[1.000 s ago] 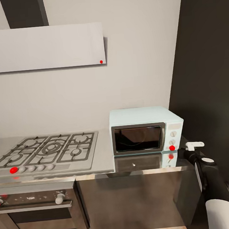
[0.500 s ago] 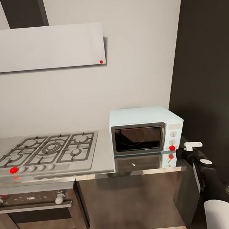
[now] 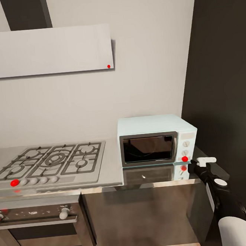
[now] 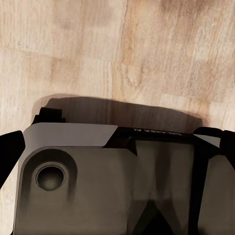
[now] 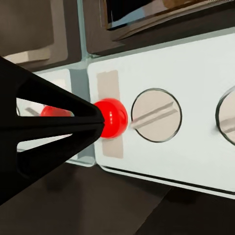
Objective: In the kitchen, take the popcorn bag from the countertop, put it into the microwave, and heat it until the popcorn is cooked so the cooked popcorn ends up inside the bag.
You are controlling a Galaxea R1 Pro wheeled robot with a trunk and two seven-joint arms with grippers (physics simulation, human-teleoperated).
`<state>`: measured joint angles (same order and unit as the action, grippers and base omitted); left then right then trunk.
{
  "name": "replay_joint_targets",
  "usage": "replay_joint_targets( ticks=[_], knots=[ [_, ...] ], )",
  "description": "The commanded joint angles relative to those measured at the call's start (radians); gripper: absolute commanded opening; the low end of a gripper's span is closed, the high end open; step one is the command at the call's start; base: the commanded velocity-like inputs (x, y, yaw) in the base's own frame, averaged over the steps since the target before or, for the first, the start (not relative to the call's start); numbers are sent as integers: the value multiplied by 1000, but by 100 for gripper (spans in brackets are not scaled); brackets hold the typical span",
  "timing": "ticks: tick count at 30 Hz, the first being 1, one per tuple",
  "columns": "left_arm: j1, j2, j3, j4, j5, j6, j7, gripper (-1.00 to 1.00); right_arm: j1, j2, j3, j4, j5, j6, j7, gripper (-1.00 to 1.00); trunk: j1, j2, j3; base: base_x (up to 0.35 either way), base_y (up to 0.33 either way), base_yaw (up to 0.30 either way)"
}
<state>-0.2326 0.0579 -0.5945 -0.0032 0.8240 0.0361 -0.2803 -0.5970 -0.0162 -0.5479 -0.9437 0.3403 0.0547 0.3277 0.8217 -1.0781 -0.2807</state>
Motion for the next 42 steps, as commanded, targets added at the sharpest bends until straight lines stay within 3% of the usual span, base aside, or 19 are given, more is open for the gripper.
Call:
replay_joint_targets(
  ticks=[1,8,34,39,42],
  knots=[
    [-1,0,-7,0,10,4,-4,100,-1,1,-3,0,7,4,7,-100,0,-1,-1,6,0,0],
    [-1,0,-6,0,12,4,-4,100,-1,1,-3,65,7,-7,-8,-100,0,-1,-1,136,0,0],
    [-1,1,-5,0,12,4,-4,100,-1,-3,-3,70,6,-9,-9,-100,0,-1,-1,88,-47,0],
    [-1,1,-5,0,12,4,-4,100,-1,-12,0,179,8,6,-9,-100,0,-1,-1,0,0,0],
    [-1,2,-5,0,12,4,-4,100,-1,-12,0,196,8,6,-9,-100,0,-1,-1,0,0,0]
  ],
)
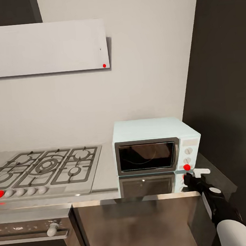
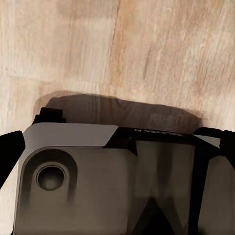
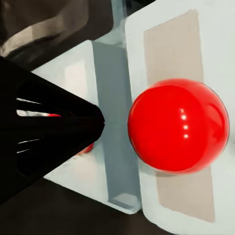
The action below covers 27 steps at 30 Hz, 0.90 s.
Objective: In the kitchen, take the popcorn bag from the countertop, put it into the microwave, and heat it until the popcorn is cooked so the cooked popcorn ends up inside the bag.
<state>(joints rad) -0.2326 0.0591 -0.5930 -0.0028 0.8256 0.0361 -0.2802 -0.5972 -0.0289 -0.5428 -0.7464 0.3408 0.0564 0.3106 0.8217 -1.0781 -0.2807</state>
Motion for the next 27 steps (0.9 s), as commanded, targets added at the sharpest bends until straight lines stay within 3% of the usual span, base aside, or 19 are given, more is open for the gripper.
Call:
replay_joint_targets(
  ticks=[1,13,27],
  knots=[
    [-1,0,-7,0,10,4,-4,100,-1,1,-5,0,7,4,8,-100,0,-1,-1,0,0,0],
    [-1,-1,-7,-2,10,4,-4,100,-1,4,-14,-12,8,-56,7,-100,0,-1,-1,0,0,0],
    [-1,0,-7,-1,10,4,-4,100,-1,3,-13,-7,8,-61,7,-100,0,-1,-1,58,0,0]
  ],
)
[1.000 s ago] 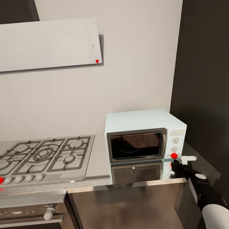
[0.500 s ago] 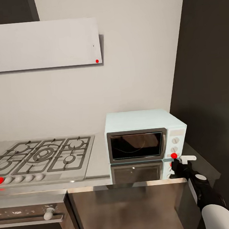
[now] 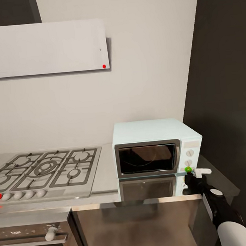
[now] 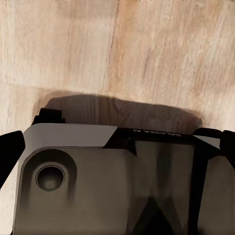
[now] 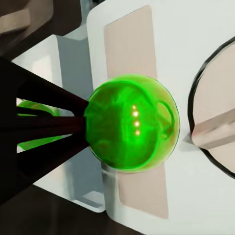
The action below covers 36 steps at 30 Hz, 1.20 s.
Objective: In the kitchen, take the popcorn bag from the countertop, put it into the microwave, and heat it until the popcorn is cooked so the cooked popcorn ends up inside the bag.
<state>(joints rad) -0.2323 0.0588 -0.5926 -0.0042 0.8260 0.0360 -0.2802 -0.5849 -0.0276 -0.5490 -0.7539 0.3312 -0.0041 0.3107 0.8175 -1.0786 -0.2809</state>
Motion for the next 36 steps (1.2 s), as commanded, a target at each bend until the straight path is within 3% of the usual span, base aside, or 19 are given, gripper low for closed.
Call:
replay_joint_targets(
  ticks=[1,10,15,20,28,33,36],
  knots=[
    [-1,1,-7,0,10,4,-4,100,-13,2,-6,0,18,1,7,-100,4,0,-1,89,0,0],
    [-1,-1,-7,0,10,4,-4,100,-13,0,-6,-5,19,1,7,-100,4,0,-1,23,0,0],
    [-1,-1,-7,1,11,4,-4,100,-13,-2,-6,-10,19,0,7,-100,4,0,-1,-283,0,0],
    [-1,-1,-7,1,10,4,-4,100,-13,7,3,-124,28,15,11,-100,4,0,-1,-252,0,0],
    [-1,-1,-7,1,10,4,-4,100,-13,9,3,-139,35,21,11,-100,4,0,-1,-205,0,0],
    [-1,-1,-7,1,11,4,-4,100,-13,12,5,-217,35,85,11,-100,4,0,-1,-66,0,0],
    [-1,-1,-7,1,12,4,-3,100,-13,16,8,-318,36,212,12,-100,4,0,-1,-301,0,0]
  ],
)
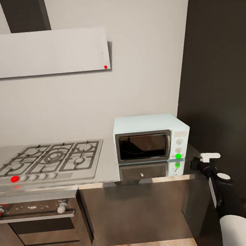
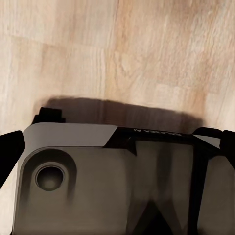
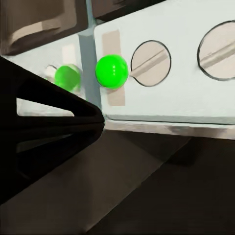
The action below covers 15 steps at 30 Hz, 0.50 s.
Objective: In the kitchen, take the popcorn bag from the countertop, put it into the microwave, and heat it until the popcorn is cooked so the cooked popcorn ends up inside the bag.
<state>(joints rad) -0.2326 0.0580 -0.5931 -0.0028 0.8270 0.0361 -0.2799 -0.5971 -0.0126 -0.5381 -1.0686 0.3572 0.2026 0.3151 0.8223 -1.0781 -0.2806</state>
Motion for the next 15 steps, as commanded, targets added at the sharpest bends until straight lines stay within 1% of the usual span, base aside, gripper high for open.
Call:
replay_joint_targets(
  ticks=[1,2,3,4,6,8,10,12,13,15],
  knots=[
    [-1,0,-7,0,11,4,-4,100,-1,2,-2,-50,9,59,9,-100,-1,-1,-1,-327,0,0],
    [-1,0,-7,0,11,4,-4,100,0,2,-1,-99,9,110,11,-100,-1,-1,-1,-332,0,0],
    [-1,0,-7,0,11,4,-4,100,-1,3,-1,-131,9,142,12,-100,-1,-1,-1,-334,0,0],
    [-1,0,-7,0,11,4,-3,100,0,3,0,-188,9,208,14,-100,-1,-1,-1,-339,0,0],
    [-1,0,-6,0,11,4,-3,100,0,8,1,-242,9,289,18,-100,-1,-1,-1,-342,0,0],
    [-1,-1,-6,0,11,4,-2,100,0,12,2,-282,16,346,19,-100,-1,-1,-1,-344,0,0],
    [-1,0,-6,0,11,4,-3,100,0,14,17,-310,22,383,19,-100,-1,-1,-1,-344,0,0],
    [-1,0,-6,0,11,4,-3,100,0,15,62,-322,26,424,19,-100,-1,-1,-1,-345,0,0],
    [-1,0,-6,0,11,4,-3,100,0,16,74,-324,27,437,19,-100,-1,-1,-1,-345,0,0],
    [-1,0,-6,0,11,4,-3,100,0,21,84,-325,26,447,19,-100,-1,-1,-1,-345,0,0]
  ],
)
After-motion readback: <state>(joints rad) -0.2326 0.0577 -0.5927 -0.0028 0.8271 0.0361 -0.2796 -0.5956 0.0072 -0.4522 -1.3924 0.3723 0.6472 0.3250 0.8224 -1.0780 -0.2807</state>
